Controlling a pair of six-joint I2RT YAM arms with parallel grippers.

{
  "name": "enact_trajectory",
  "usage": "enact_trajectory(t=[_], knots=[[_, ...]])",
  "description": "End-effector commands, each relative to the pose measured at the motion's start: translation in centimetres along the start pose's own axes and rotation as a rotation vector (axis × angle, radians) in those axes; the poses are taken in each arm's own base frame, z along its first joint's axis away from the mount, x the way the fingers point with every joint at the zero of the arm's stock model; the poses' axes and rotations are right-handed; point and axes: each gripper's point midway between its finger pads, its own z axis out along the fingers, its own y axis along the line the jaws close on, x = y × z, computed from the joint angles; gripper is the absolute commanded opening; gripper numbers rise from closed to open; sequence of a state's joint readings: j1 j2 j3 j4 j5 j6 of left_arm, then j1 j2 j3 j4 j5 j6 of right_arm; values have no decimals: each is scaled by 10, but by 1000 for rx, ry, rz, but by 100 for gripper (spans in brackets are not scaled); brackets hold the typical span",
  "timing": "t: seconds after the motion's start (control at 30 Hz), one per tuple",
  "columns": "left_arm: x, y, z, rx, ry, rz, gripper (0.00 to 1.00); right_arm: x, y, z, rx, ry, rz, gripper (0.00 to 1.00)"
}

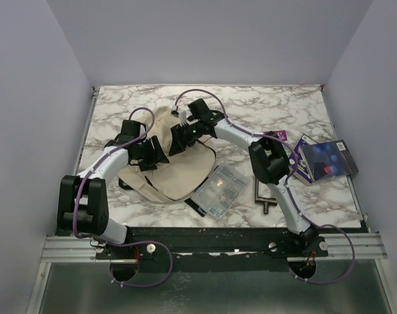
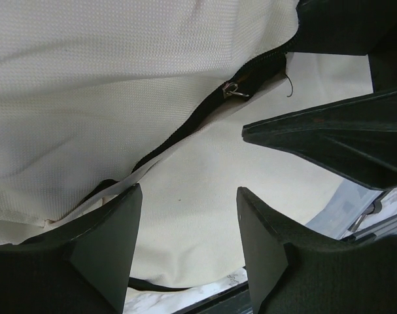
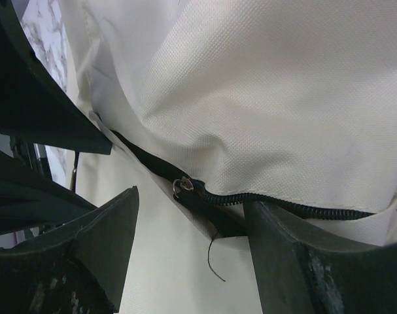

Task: Pack the student bag
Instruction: Zip the student bag at the center of the board.

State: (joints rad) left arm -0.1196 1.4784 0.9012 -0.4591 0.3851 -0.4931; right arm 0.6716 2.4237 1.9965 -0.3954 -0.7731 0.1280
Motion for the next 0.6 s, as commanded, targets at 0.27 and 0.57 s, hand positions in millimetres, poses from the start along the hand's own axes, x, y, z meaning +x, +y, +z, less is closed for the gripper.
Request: enact_trajectory(t=[0.27,0.57], knots=[[-6,3,-6,-26,-41,8,59,34,11,13,-93,118,42,47],[-3,8,-4,-47,-39,-11,59,14,52,2,-240,14,195,19]])
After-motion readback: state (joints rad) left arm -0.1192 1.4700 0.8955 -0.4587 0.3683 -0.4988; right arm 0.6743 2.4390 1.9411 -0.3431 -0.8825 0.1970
